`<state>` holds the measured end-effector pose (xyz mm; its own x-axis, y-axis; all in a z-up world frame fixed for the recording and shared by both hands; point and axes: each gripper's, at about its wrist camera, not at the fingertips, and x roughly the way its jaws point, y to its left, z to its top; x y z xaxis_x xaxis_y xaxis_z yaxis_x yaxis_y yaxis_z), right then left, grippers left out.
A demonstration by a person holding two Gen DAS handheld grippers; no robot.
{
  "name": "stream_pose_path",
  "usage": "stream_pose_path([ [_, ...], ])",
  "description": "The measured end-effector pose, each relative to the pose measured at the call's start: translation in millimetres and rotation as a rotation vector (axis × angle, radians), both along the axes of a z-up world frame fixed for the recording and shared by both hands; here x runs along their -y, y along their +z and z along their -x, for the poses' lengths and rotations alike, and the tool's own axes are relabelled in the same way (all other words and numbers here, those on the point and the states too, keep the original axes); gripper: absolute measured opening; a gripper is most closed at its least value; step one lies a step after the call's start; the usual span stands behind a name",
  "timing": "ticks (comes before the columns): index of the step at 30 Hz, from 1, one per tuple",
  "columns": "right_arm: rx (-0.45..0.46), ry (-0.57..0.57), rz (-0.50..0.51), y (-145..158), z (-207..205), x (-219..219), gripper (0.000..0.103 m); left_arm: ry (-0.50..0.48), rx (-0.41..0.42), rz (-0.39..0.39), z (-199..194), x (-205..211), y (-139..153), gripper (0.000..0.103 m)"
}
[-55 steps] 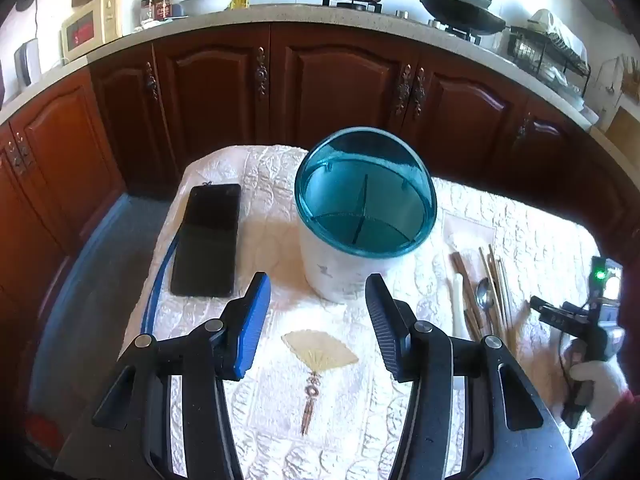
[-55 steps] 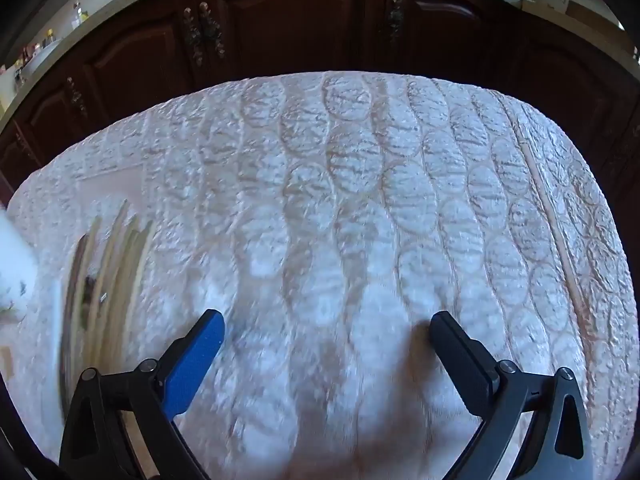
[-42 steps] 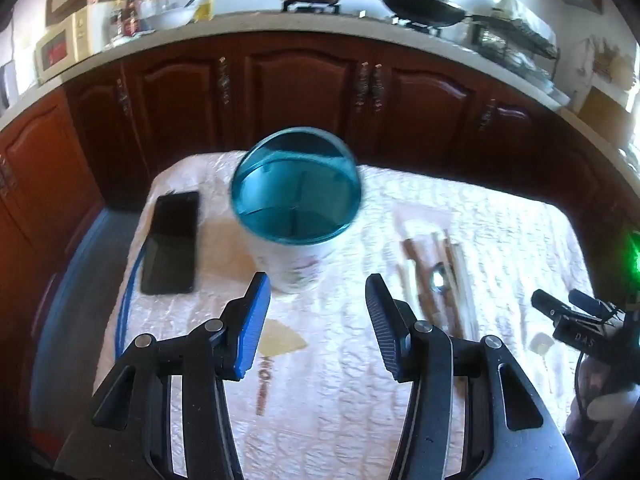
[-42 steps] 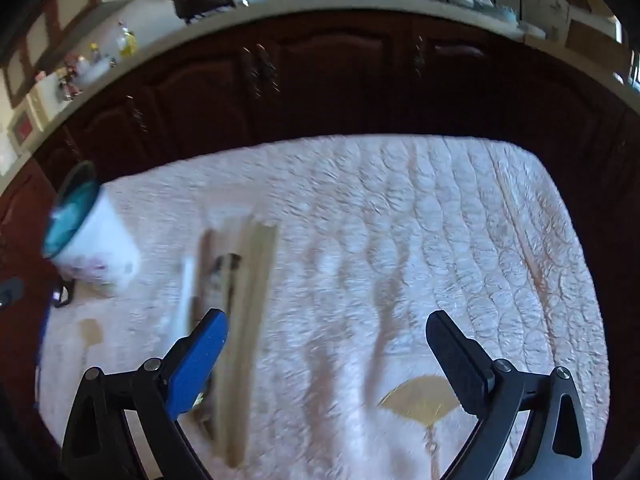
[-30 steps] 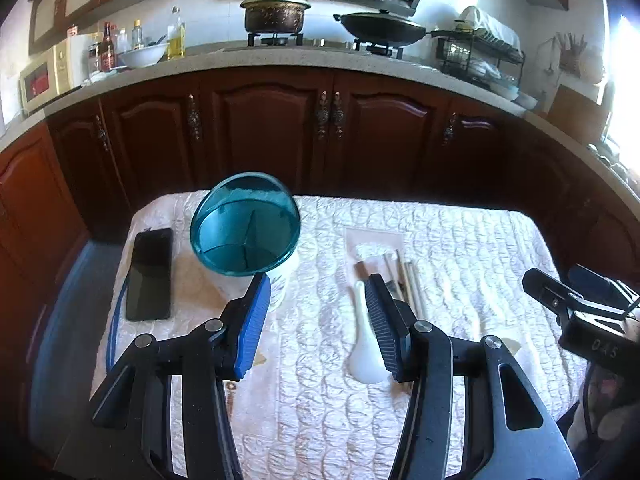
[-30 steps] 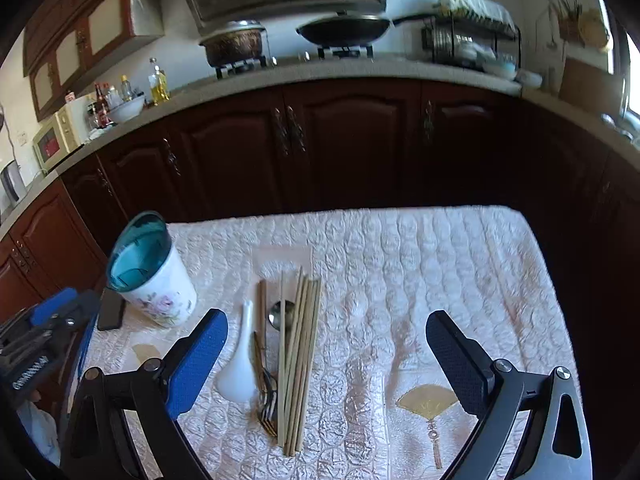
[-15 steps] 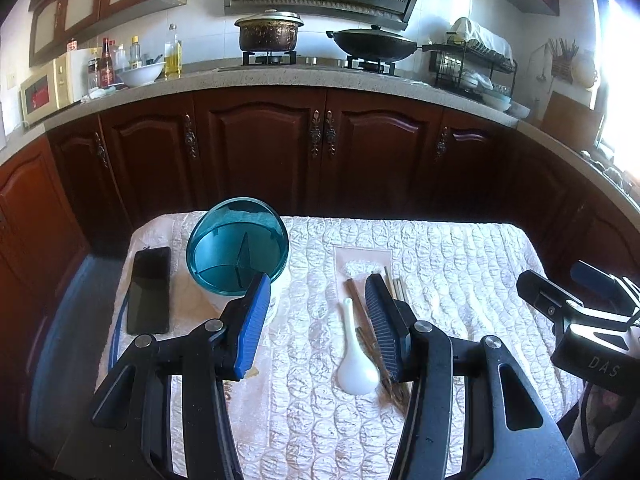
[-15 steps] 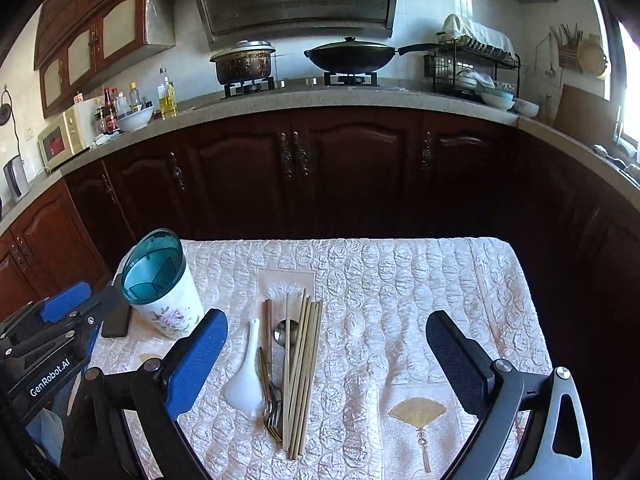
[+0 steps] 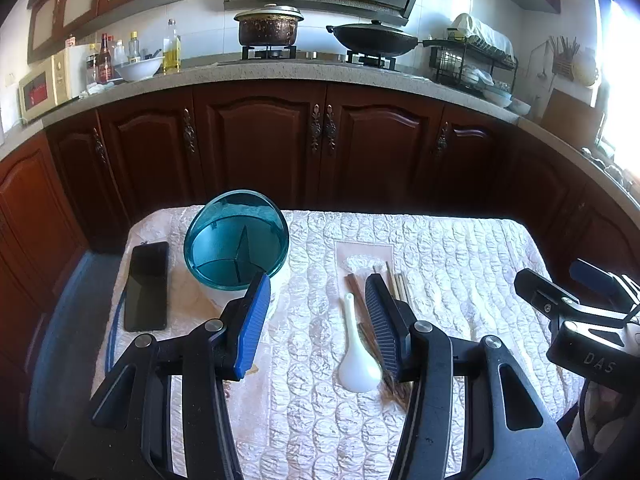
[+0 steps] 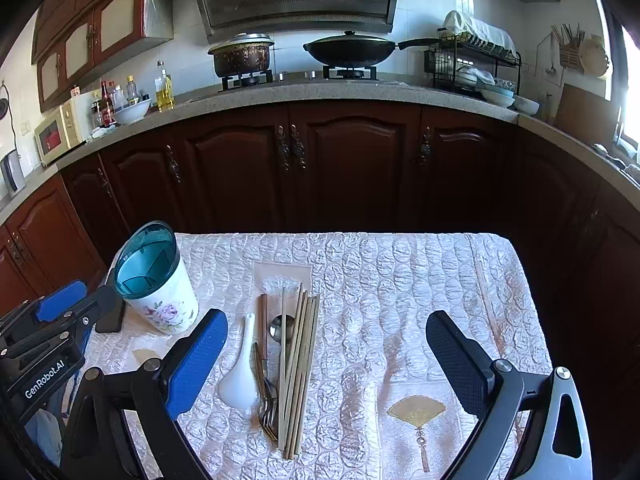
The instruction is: Organize utensils
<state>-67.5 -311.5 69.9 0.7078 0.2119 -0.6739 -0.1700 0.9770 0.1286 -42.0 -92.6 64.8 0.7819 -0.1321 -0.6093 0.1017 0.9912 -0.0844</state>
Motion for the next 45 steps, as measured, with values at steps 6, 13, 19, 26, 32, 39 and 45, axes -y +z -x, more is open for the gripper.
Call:
stream_pose_path([
  [6, -0.009, 0.006, 0.007, -12.7, -5.7, 1.2, 0.099, -0.002, -0.009, 0.008, -3.8, -1.0, -3.8, 0.049],
  [13, -0.015, 0.010, 0.009, -26.0, -8.3, 3.4, 0.099, -0.010, -0.025, 0.016, -7.6, 0.0, -9.0, 0.049],
  [19, -0.016, 0.013, 0.007, -34.8, -7.8, 7.3, 0.099, -0.006, -0.034, 0.022, -9.6, -1.8, -12.9, 0.049],
  [26, -0.022, 0.022, 0.012, -42.1, -7.8, 5.8, 0.099, -0.013, -0.036, 0.029, -9.7, -1.1, -15.1, 0.049],
  [32, -0.028, 0.023, 0.014, -46.1, -9.7, 6.7, 0.099, -0.016, -0.046, 0.038, -11.3, -2.2, -17.7, 0.049],
  [39, -0.032, 0.020, 0.014, -49.6, -10.8, 7.2, 0.099, -0.008, -0.050, 0.038, -12.7, -3.0, -19.8, 0.049],
  [45, -0.037, 0.020, 0.015, -51.6, -13.2, 7.3, 0.099, -0.011, -0.057, 0.043, -13.5, -2.9, -21.2, 0.049],
])
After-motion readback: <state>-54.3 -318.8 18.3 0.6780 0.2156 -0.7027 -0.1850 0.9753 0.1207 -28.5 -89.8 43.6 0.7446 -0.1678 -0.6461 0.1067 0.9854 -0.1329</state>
